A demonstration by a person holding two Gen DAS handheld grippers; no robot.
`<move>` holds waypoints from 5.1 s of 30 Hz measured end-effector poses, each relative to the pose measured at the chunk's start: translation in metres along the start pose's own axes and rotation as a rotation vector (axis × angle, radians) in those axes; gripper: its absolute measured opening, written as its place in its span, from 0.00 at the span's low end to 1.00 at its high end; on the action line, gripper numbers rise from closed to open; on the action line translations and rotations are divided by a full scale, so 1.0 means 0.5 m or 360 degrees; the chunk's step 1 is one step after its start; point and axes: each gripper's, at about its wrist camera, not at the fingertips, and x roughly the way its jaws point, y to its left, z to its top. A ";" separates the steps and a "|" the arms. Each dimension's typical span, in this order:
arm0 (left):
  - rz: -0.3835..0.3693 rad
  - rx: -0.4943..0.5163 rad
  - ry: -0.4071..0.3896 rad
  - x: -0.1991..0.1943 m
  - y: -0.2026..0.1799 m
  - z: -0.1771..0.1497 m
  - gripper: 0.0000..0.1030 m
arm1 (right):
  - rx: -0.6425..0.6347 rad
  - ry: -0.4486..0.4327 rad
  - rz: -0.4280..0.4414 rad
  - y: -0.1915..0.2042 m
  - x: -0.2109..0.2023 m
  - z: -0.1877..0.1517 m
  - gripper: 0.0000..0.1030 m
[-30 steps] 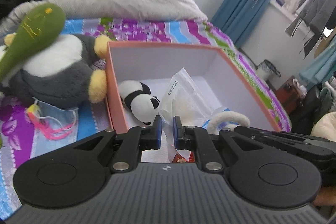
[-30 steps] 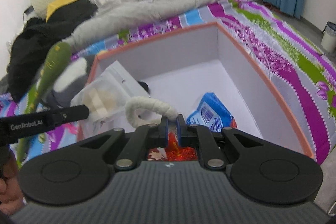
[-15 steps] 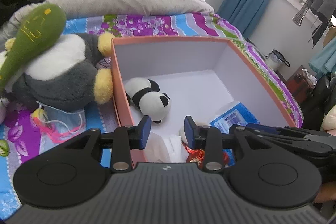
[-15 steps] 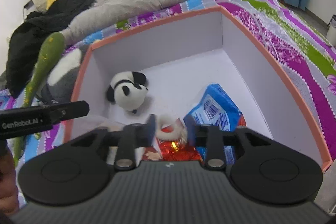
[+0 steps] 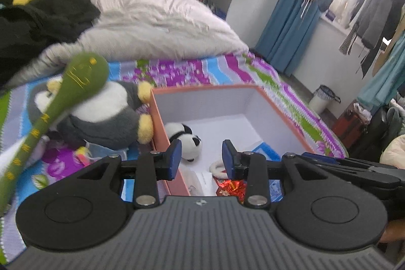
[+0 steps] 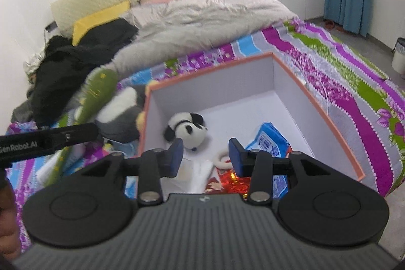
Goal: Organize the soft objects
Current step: 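Withdraw both tools up from the box, then move both tools toward the blue face mask and feathered bird toy, then grasp the yellow feathered bird toy with the left gripper while the right gripper grasps the blue face mask, then lift and carry the bird toy and face mask with both tools over the pink box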
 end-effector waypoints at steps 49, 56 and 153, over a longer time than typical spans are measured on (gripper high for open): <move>0.0445 -0.0289 -0.0377 -0.539 0.138 -0.286 0.45 | -0.0519 0.0090 0.0470 0.275 -0.241 -0.240 0.41; 0.0379 -0.0335 -0.0308 -0.494 0.148 -0.286 0.45 | -0.0460 0.0107 0.0432 0.273 -0.206 -0.234 0.41; 0.0310 -0.0443 0.0152 -0.064 0.369 -0.241 0.38 | -0.0397 0.0529 0.0389 0.345 0.154 -0.262 0.09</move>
